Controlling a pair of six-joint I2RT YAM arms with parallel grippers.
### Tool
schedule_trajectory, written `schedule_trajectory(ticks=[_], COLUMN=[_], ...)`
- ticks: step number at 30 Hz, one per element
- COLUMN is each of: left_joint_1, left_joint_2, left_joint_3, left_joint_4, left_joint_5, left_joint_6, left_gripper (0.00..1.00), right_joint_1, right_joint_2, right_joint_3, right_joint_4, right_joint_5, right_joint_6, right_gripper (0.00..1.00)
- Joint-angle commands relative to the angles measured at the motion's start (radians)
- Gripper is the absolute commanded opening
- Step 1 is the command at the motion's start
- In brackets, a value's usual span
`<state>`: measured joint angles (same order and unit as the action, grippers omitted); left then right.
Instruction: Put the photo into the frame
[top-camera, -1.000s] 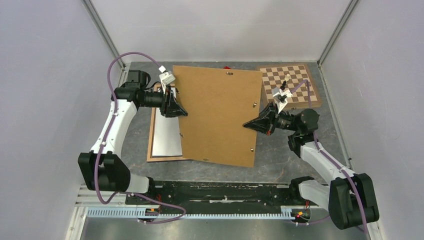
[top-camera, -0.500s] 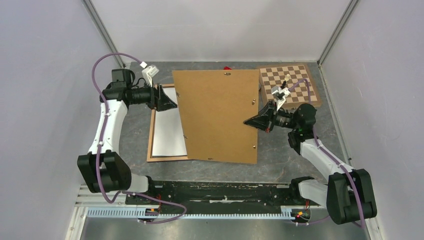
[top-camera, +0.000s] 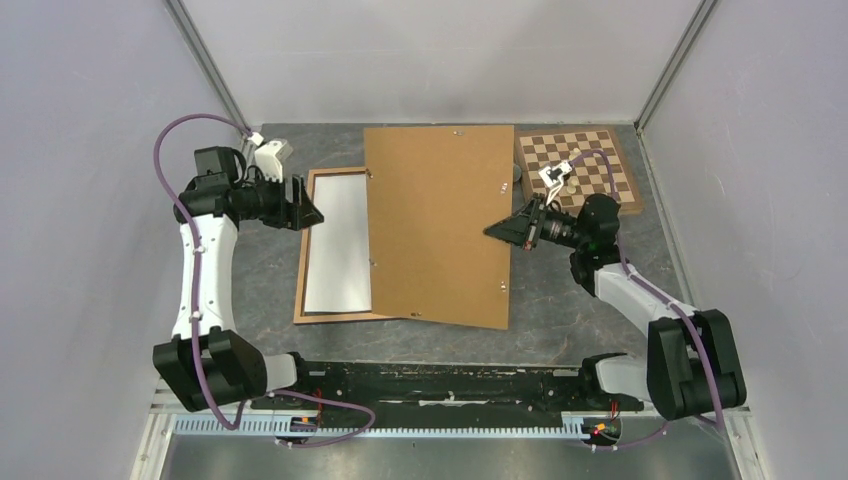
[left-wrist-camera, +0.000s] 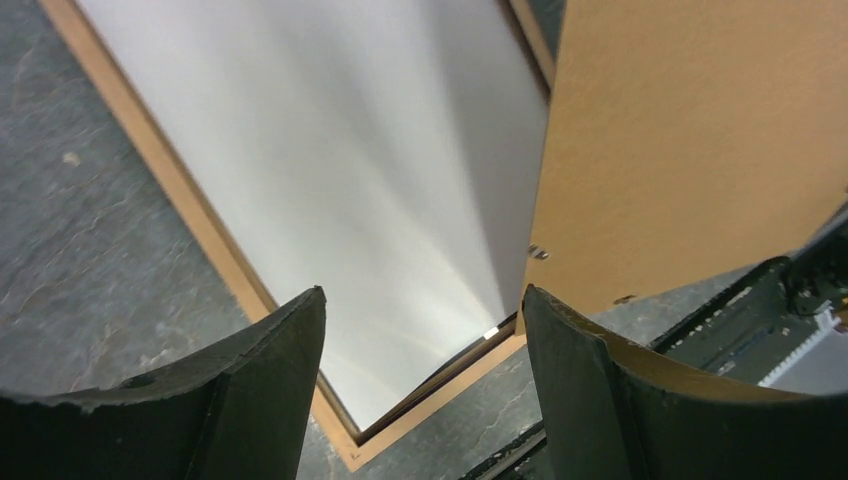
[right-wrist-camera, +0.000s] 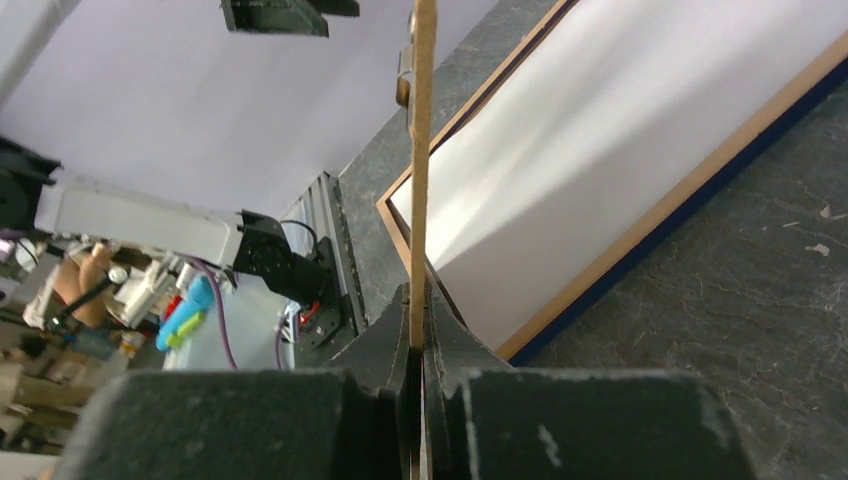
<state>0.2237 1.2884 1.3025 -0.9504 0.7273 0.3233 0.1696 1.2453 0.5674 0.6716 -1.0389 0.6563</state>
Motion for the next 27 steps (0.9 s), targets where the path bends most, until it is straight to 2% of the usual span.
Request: schedule_trajectory(ticks=[1,17,22,27], left_joint_1=[0.017,0.036,0.040,0.044], left_joint_2=[0.001,0.117,0.166,0.266], left_joint_3=[-0.014,-0.068,-0.063,-0.037], left_joint_4=[0.005,0.095,0.115,0.151], left_joint_5=[-0.158,-0.293,-0.372,-0.442], left_joint_6=[0.015,-0.013,-0.040,-0.109], left_gripper=[0.78,0.77,0.77,0.72], right_joint_1=[-0.002,-0.001,0.008,0.014], right_joint_2=[0.034,0.235,0.268,0.290], right_joint_3=[0.075,0.194,0.225,0.224], right_joint_4=[0.174,0.402,0.414,0.456], right_joint_5=[0.072,0.153,0.172,0.174], right_joint_6=[0.134,0.473,0.487,0.516], right_gripper=[0.00,0.00,0.00,0.00])
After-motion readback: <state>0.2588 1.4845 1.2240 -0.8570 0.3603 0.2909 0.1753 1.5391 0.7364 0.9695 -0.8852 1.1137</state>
